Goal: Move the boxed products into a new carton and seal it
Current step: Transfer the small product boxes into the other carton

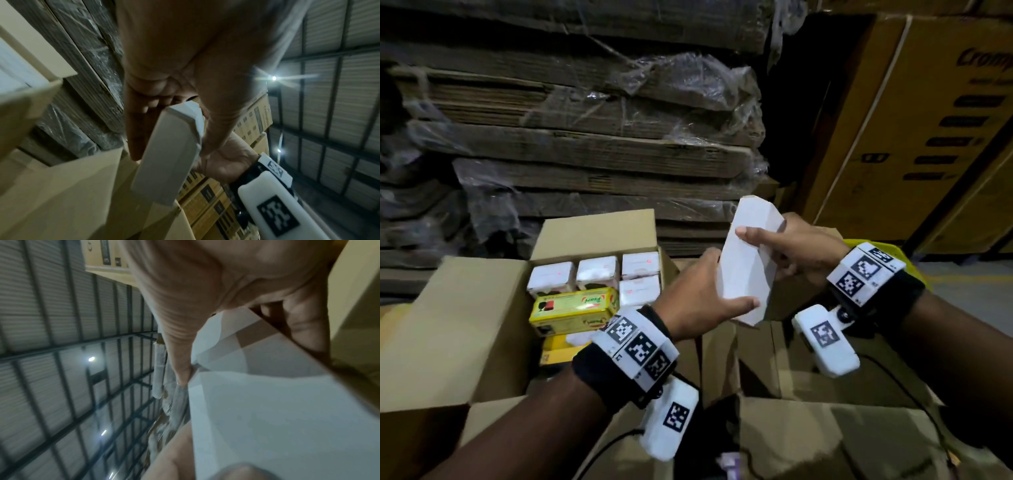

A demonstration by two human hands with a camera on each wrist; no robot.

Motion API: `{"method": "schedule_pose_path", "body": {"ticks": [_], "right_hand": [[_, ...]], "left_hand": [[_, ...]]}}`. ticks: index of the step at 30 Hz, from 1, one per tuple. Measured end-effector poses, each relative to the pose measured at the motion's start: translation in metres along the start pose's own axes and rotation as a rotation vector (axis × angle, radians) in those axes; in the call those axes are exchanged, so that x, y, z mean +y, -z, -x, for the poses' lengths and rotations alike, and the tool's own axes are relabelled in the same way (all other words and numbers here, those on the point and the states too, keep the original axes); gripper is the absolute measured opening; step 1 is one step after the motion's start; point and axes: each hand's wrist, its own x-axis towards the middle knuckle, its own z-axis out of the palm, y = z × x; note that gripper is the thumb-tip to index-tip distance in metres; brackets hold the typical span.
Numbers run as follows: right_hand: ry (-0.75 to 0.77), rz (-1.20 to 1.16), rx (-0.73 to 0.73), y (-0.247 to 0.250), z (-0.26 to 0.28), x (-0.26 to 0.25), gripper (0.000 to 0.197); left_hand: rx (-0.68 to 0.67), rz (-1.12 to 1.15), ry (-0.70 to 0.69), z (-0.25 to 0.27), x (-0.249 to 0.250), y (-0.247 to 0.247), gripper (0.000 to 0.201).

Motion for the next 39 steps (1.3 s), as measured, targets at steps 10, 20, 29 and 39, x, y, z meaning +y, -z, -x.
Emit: {"method": "schedule_pose_path", "body": {"ticks": [10, 20, 29, 39], "right_hand": [[0.531, 0.361, -0.237, -0.107, -0.004, -0.038, 0.113], [0.741, 1.034, -0.296, -0.195, -0.007, -0.043, 0.099], [0.489, 1.197, -0.363, -0.240, -0.005, -0.036, 0.087], [0.347, 1.389, -0.534, -0.274, -0.022, -0.021, 0.092]], "left_hand": [[0.000, 0.155, 0.203, 0.084, -0.099, 0.138, 0.078], [-0.022, 0.171, 0.307, 0.121, -0.168, 0.176, 0.051], [-0.112, -0.426, 0.209, 0.124, -0.188, 0.161, 0.105], [-0.261, -0.803, 0.134, 0.112, -0.210, 0.133, 0.082]]}}
